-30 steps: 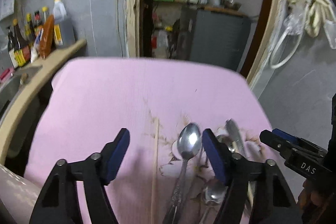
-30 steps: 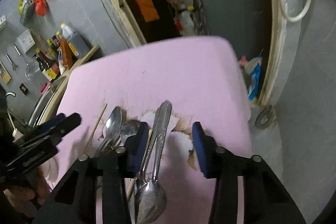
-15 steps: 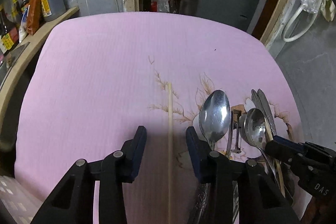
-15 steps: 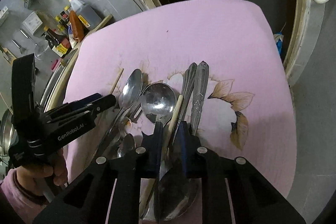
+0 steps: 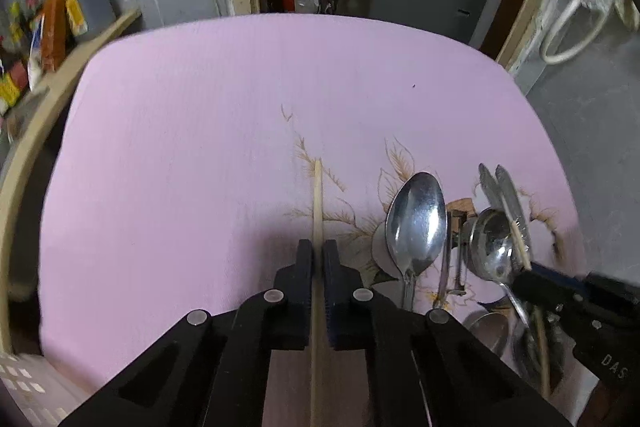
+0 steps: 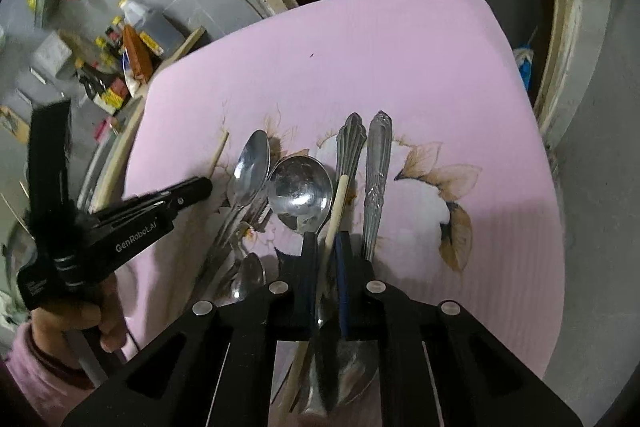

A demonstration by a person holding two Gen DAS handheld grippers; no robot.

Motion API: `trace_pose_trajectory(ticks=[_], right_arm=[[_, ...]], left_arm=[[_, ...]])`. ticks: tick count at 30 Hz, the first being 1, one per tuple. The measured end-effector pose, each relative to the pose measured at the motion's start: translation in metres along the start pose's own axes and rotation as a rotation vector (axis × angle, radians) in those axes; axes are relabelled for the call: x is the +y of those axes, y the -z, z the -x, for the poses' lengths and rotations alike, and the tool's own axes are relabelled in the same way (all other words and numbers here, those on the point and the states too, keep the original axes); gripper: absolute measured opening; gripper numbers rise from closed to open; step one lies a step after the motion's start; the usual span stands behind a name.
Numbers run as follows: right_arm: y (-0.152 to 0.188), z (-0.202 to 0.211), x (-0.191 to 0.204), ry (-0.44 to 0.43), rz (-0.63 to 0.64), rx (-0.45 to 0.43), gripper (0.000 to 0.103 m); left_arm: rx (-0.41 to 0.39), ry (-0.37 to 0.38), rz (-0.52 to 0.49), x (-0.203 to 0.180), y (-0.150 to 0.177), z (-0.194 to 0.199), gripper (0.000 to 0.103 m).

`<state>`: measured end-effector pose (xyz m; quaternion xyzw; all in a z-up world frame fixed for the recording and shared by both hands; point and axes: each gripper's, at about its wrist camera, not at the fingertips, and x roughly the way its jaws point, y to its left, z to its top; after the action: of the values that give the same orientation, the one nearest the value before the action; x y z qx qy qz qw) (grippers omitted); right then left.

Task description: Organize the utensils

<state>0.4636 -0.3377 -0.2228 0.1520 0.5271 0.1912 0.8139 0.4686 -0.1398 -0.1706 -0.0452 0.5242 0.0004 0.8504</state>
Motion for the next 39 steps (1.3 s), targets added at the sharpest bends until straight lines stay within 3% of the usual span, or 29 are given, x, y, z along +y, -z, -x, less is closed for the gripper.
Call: trace_pose_trajectory(ticks=[4,10,16,22,30,34,39], right_arm=[[0.005,0.009,-0.007,-0.017,-0.028,-0.021,0.007],[0.011,0.03,-0.007,-0.059,-0.068,-0.106,0.005],[0.018,0.061,0.001,-0.061,-0.066,-0.225,0.004],[0.021,0.099,0.019,-0.069,-0.058,-0.356,0.004],[0.021,0.153,0.085,-0.107,0.002,-0.602,0.004],[0.02,0.173,0.137,-0.129,0.053,-0.739,0.004],[0.025,0.176,0.201,-0.161,0.118,-0.843,0.004]], left_arm=[[0.021,0.097,0.099,0.015,0.006,0.004,0.005],[0.009,0.167,0.114,0.014,0.022,0.019,0.005],[-0.066,0.263,0.104,0.012,0.029,0.052,0.005],[-0.22,0.374,0.095,0.017,0.031,0.102,0.005],[-0.404,0.417,0.109,0.047,0.025,0.176,0.005],[-0.505,0.408,0.139,0.086,0.024,0.211,0.005],[-0.59,0.366,0.163,0.135,0.022,0.24,0.005]])
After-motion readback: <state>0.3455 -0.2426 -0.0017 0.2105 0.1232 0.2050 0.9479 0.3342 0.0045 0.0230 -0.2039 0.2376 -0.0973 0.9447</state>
